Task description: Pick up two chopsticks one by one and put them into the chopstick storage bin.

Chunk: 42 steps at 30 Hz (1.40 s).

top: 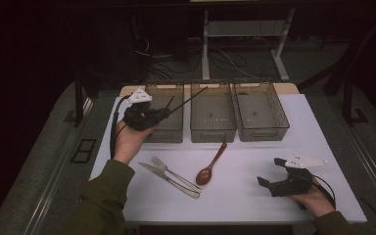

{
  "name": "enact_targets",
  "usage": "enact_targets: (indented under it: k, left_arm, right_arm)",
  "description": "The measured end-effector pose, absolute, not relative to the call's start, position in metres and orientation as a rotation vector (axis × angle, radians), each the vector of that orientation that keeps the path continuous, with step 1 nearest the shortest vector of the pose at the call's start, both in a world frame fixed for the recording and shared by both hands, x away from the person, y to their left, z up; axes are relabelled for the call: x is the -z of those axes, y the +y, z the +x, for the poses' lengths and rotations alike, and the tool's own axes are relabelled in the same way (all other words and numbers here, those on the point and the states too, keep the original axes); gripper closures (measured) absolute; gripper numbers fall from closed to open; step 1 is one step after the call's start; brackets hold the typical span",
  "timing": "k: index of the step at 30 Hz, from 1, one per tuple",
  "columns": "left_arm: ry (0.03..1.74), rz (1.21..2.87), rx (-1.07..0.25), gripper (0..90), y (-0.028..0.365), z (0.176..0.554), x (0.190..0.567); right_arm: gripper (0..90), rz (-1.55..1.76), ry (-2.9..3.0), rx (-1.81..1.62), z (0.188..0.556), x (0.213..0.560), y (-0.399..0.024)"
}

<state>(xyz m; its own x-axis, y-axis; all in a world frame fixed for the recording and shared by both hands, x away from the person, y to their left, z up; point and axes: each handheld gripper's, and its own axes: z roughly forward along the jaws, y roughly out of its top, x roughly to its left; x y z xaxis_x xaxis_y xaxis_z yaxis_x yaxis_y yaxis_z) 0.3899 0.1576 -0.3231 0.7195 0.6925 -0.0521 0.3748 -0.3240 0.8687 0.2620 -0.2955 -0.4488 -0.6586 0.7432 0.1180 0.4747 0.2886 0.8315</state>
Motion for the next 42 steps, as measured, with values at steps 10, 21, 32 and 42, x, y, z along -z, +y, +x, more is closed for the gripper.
enact_targets:
  k: [10, 21, 32, 42]
  left_arm:
    - [0.936, 1.917, -0.456, 85.0, 0.173, 0.416, 0.328]
    - [1.052, 1.941, -0.494, 85.0, 0.185, 0.435, 0.345]
    - [1.145, 1.987, -0.491, 85.0, 0.187, 0.451, 0.365]
    - [1.158, 2.024, -0.460, 84.8, 0.181, 0.455, 0.375]
  right_arm:
    - [1.5, 1.112, 2.269, -1.312, 0.262, 0.449, -0.296]
    - [1.5, 1.109, 2.269, -1.311, 0.263, 0.449, -0.297]
    - [1.5, 1.113, 2.264, -1.315, 0.263, 0.449, -0.298]
    - [1.5, 1.113, 2.263, -1.315, 0.263, 0.449, -0.299]
